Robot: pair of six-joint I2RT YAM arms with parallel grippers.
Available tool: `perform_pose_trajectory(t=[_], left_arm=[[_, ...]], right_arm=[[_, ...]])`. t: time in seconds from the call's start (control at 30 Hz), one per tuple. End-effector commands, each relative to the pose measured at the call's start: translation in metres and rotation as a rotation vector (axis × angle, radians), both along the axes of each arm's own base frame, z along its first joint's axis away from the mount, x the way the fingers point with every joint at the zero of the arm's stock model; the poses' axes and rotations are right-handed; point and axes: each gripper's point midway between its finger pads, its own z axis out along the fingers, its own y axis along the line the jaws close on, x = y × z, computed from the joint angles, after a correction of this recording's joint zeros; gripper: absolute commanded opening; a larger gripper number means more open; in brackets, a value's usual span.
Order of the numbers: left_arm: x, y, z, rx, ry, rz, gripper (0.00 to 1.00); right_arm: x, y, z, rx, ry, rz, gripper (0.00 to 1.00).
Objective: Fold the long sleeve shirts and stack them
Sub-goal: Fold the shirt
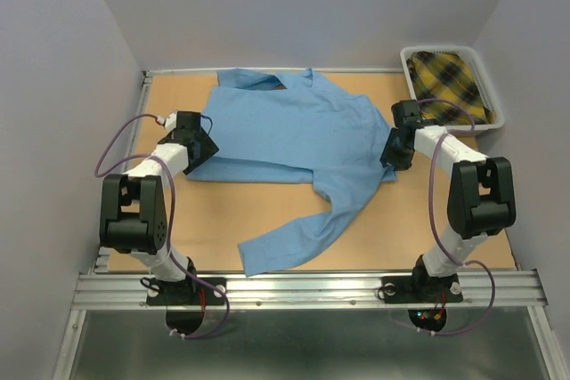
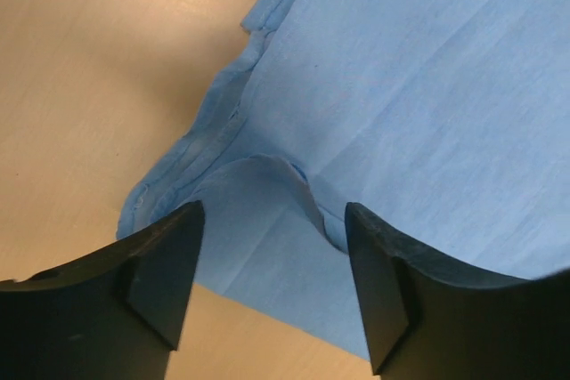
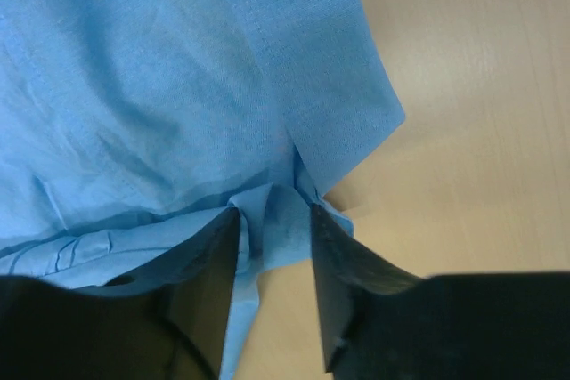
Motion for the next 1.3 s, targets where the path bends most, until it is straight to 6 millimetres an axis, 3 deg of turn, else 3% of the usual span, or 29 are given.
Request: perform_pose_trajectory(t=[0.0,0.2,0.27,0.33,0.4,0.47,0.5,0.6,0.67,0.7,0.9,0.97,1.07,1.13,1.17,1.27], left_arm=[[0.022,0.001,0.043,-0.003,-0.117,0.003,0.79],[0.021,-0.007,0.091,-0.056,-0.228,-0.01,0.86],[0.015,-0.013,0.109,-0.079,-0.276,-0.031,0.86],[0.005,-0.026,0.108,-0.111,-0.276,-0.08,0.86],[-0.007,-0.038,0.116,-0.134,-0.3,-0.126,0.86],[-0.027,-0.063,0.102,-0.159,-0.265,-0.22,0.86],[-0.043,-0.072,0.093,-0.166,-0.245,-0.25,0.86],[-0.079,-0.118,0.083,-0.194,-0.206,-0.429,0.86],[-0.105,-0.138,0.069,-0.228,-0.165,-0.525,0.86],[-0.125,-0.156,0.067,-0.252,-0.159,-0.606,0.86],[-0.192,-0.218,0.083,-0.321,-0.196,-0.863,0.83],[-0.203,-0.229,0.079,-0.312,-0.18,-0.91,0.83],[-0.228,-0.257,0.052,-0.268,-0.091,-1.032,0.81],[-0.232,-0.269,0.045,-0.214,-0.085,-1.065,0.8],[-0.243,-0.276,0.039,-0.187,-0.067,-1.114,0.78],[-0.239,-0.282,0.013,-0.087,-0.01,-1.108,0.7]], right_arm=[[0.016,-0.004,0.035,-0.007,-0.108,-0.007,0.46],[0.026,0.008,0.09,0.057,-0.257,0.032,0.63],[0.019,0.014,0.094,0.092,-0.265,0.058,0.67],[0.009,0.022,0.103,0.137,-0.291,0.082,0.69],[-0.006,0.03,0.096,0.189,-0.281,0.103,0.69],[-0.018,0.031,0.101,0.199,-0.307,0.106,0.69],[-0.027,0.03,0.092,0.202,-0.287,0.103,0.69],[-0.041,0.031,0.092,0.215,-0.299,0.11,0.69],[-0.051,0.033,0.083,0.227,-0.281,0.118,0.69],[-0.055,0.035,0.084,0.238,-0.286,0.121,0.69],[-0.071,0.045,0.075,0.298,-0.266,0.15,0.69],[-0.073,0.048,0.073,0.316,-0.263,0.159,0.69],[-0.077,0.05,0.067,0.33,-0.25,0.162,0.68],[-0.079,0.051,0.066,0.335,-0.245,0.163,0.68],[-0.08,0.052,0.065,0.338,-0.244,0.168,0.68],[-0.083,0.052,0.064,0.342,-0.242,0.166,0.68]])
